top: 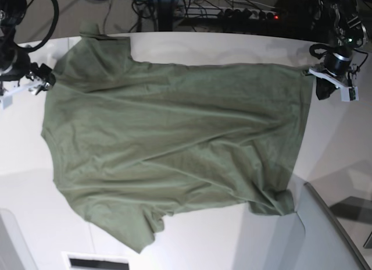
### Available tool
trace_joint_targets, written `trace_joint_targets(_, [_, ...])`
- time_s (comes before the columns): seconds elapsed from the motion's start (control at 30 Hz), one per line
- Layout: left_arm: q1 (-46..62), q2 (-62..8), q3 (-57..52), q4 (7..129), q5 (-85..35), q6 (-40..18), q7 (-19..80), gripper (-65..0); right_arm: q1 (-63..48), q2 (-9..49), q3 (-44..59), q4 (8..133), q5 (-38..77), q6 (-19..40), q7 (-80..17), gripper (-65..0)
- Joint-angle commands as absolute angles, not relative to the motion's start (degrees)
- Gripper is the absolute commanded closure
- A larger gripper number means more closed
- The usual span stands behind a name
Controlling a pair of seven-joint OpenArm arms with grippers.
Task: Layout the t-shirt on the table in an organized manner, then fold the t-shirt properly
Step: 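Lay the shirt down and drag both grippers apart along its edge, then lift the shirt edge with both grippers and shake it taut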
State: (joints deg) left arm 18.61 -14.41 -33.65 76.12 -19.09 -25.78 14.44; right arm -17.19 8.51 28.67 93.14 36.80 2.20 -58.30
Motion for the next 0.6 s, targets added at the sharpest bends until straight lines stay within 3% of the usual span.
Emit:
trace_joint_targets(0.0, [18.77, -15.78, -34.07, 76.79, -21.14, -25.98, 13.14, -15.6, -17.01, 9.27, 28.97, 92.26, 37.14, 3.47, -58.07, -34.2])
trace_joint_targets(0.1, [20.0, -15.96, -34.07, 76.79, -24.22, -25.98, 13.14, -29.9, -16.75, 9.27, 29.14, 88.22, 37.14, 7.87, -57.36, -33.6])
trace_joint_targets(0.2, [20.44, -15.87, -34.07, 76.79, -26.15, -25.98, 13.14, -37.0, -16.84, 9.27, 28.97, 85.32, 37.14, 8.4, -54.64, -33.6])
trace_joint_targets(0.57, [23.34, -15.69, -34.15, 73.27, -31.16, -25.98, 12.88, -37.5, -16.75, 9.19, 26.86, 84.18, 37.23, 8.66, -54.2, -33.6])
